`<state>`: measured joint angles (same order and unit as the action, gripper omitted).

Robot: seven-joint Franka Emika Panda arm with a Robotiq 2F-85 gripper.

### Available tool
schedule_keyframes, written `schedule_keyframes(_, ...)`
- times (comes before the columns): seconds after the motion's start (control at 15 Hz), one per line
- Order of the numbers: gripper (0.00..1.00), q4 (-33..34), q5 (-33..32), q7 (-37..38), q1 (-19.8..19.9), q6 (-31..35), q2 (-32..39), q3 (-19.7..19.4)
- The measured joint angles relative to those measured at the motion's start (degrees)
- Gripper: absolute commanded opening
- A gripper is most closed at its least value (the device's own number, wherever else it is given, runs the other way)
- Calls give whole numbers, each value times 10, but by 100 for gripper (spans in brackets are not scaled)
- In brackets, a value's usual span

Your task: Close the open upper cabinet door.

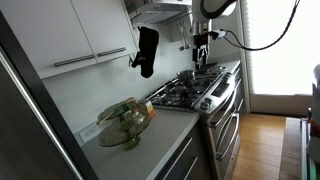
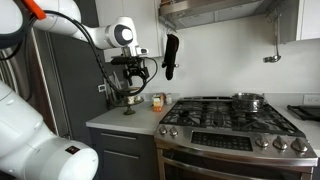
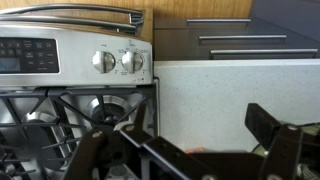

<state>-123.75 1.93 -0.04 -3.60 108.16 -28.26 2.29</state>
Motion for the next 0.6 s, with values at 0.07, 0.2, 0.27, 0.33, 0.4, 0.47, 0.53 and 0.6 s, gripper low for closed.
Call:
schedule_keyframes(0.07,100,-30,-10,0,1,10,-20,2)
schedule_keyframes(0.2,100,-88,-20,5,4,33,-60,6)
schedule_keyframes(0.27,100,-102,-20,6,4,37,-70,6)
schedule_keyframes(0.33,100,-101,-20,6,4,37,-73,6)
schedule_keyframes(0.4,100,-97,-20,6,4,37,-73,6)
schedule_keyframes(0.47,100,-94,-20,6,4,37,-70,6)
schedule_keyframes(0.53,100,-91,-20,6,4,37,-66,6)
schedule_keyframes(0.6,100,-90,-20,6,4,37,-64,6)
